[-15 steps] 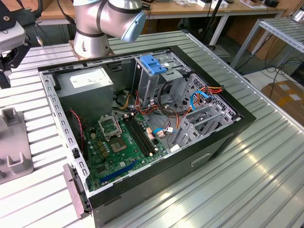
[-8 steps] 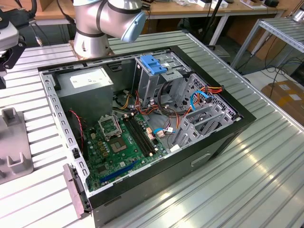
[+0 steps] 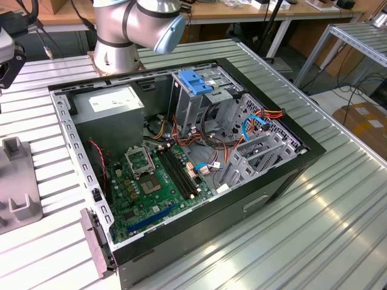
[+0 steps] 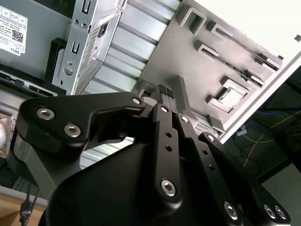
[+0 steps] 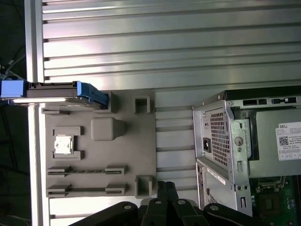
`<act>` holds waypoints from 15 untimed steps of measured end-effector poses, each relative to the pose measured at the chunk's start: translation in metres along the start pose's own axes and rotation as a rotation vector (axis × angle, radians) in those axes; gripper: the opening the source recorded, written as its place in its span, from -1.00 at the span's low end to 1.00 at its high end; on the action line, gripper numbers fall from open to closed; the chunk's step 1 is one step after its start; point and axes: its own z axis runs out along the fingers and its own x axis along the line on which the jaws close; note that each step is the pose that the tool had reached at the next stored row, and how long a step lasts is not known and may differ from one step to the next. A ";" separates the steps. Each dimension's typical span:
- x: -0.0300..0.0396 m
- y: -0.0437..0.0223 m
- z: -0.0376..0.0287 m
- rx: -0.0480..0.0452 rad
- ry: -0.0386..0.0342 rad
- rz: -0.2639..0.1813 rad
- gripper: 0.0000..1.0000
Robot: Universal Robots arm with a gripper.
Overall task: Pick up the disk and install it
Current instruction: 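Reach for the disk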
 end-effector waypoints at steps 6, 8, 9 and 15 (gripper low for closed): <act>0.0047 -0.0003 -0.0001 0.0000 0.0000 0.000 -0.80; 0.0062 -0.0005 -0.0001 0.0000 0.0001 0.000 -0.80; 0.0074 -0.0006 -0.0001 0.0000 0.0001 0.000 -0.80; 0.0121 -0.0009 -0.0001 -0.0001 -0.0001 0.000 -0.80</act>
